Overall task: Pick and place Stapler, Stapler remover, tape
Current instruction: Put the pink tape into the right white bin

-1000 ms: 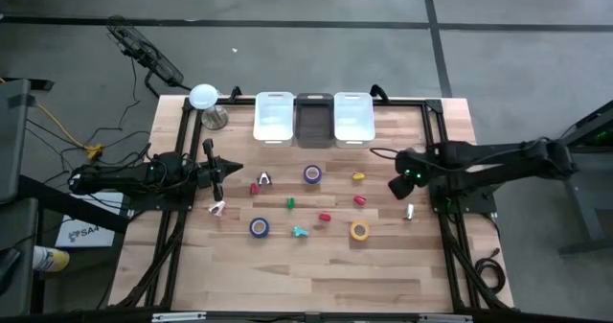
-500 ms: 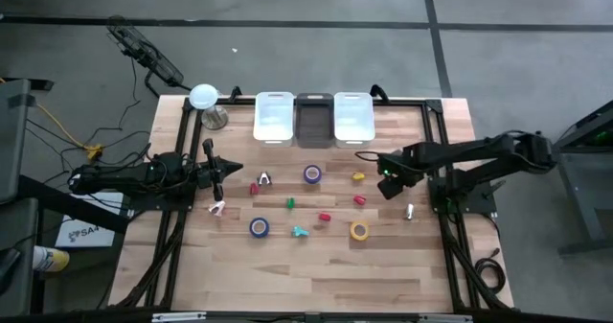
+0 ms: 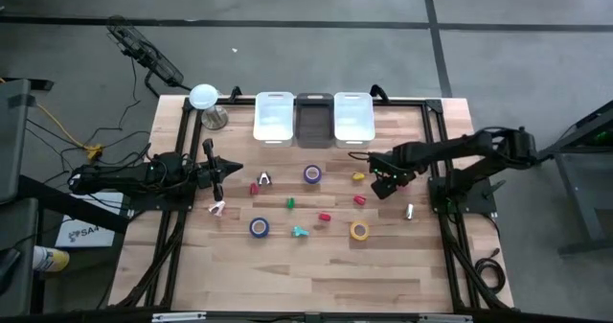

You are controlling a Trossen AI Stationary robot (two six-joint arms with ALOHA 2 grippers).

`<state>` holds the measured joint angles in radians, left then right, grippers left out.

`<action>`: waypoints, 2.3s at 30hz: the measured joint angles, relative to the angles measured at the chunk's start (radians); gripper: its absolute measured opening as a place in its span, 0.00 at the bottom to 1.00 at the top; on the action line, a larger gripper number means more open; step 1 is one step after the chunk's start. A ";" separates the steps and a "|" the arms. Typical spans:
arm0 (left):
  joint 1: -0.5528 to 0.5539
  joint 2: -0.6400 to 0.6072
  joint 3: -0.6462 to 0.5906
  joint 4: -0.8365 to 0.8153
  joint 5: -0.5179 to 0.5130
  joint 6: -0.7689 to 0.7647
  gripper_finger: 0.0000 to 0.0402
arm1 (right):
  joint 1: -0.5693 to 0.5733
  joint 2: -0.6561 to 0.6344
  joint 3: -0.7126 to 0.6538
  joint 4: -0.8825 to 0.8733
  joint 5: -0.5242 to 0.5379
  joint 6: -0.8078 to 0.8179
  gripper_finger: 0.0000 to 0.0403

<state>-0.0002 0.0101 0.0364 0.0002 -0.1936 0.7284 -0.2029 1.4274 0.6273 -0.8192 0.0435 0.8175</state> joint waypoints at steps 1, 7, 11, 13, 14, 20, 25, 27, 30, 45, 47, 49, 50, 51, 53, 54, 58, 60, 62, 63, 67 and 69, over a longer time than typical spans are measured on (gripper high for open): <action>0.000 0.000 0.000 0.000 0.000 0.000 0.01 | -0.001 0.005 0.002 0.000 -0.003 -0.008 0.46; 0.000 0.000 0.000 -0.001 0.000 0.000 0.01 | -0.001 -0.010 -0.002 -0.001 -0.016 -0.013 0.33; 0.000 0.000 0.000 -0.001 0.001 0.000 0.01 | -0.001 -0.024 -0.004 -0.010 -0.016 -0.014 0.22; 0.000 0.000 0.000 -0.002 0.001 0.000 0.01 | -0.001 -0.028 -0.004 -0.010 -0.016 -0.025 0.17; 0.000 0.000 0.000 -0.002 0.001 0.000 0.01 | -0.001 -0.033 -0.004 -0.010 -0.016 -0.039 0.14; 0.000 0.000 0.000 -0.001 0.001 0.000 0.01 | -0.001 -0.061 0.037 -0.055 -0.017 -0.096 0.08; 0.000 0.000 0.000 -0.001 0.001 -0.001 0.01 | -0.010 -0.062 0.166 -0.161 0.023 -0.180 0.08; 0.000 0.000 0.000 -0.001 0.001 -0.001 0.01 | -0.033 -0.062 0.232 -0.179 0.038 -0.229 0.08; 0.000 0.000 0.000 0.001 0.002 -0.001 0.01 | -0.080 -0.062 0.329 -0.182 0.067 -0.324 0.08; 0.000 0.000 0.000 0.004 0.000 -0.002 0.01 | -0.369 -0.003 0.597 -0.007 -0.116 -0.872 0.08; 0.000 0.000 0.000 0.004 0.000 -0.002 0.01 | -0.394 0.033 0.617 -0.013 -0.155 -0.923 0.08; 0.000 0.000 0.000 0.004 0.000 -0.002 0.01 | -0.411 0.073 0.641 -0.018 -0.192 -0.969 0.08; 0.000 0.000 0.000 0.004 0.000 -0.002 0.01 | -0.418 0.095 0.655 -0.021 -0.210 -0.994 0.08; 0.000 0.000 0.000 0.004 0.000 -0.002 0.01 | -0.422 0.118 0.668 -0.027 -0.224 -1.020 0.08; 0.000 0.000 0.000 0.004 0.000 -0.002 0.01 | -0.426 0.165 0.693 -0.045 -0.238 -1.072 0.08; 0.000 0.000 0.000 0.005 0.000 -0.002 0.01 | -0.426 0.190 0.707 -0.055 -0.240 -1.100 0.08; 0.000 0.000 0.000 0.005 0.000 -0.002 0.01 | -0.426 0.287 0.760 -0.091 -0.222 -1.185 0.08; 0.000 0.000 0.000 0.005 0.000 -0.002 0.01 | -0.426 0.339 0.788 -0.093 -0.196 -1.194 0.08; 0.000 0.000 0.000 0.005 0.000 -0.002 0.01 | -0.426 0.389 0.818 -0.098 -0.180 -1.199 0.08; 0.000 0.000 0.000 0.005 0.000 -0.002 0.01 | -0.426 0.414 0.834 -0.104 -0.172 -1.201 0.08; 0.000 0.000 0.000 0.005 0.001 -0.003 0.01 | -0.426 0.508 0.897 -0.155 -0.155 -1.188 0.08; 0.000 0.000 0.000 0.004 0.001 -0.003 0.01 | -0.426 0.546 0.924 -0.181 -0.142 -1.169 0.08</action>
<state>-0.0002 0.0101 0.0360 0.0044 -0.1928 0.7254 -0.6289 1.9733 1.5509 -1.0006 -0.0984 -0.3516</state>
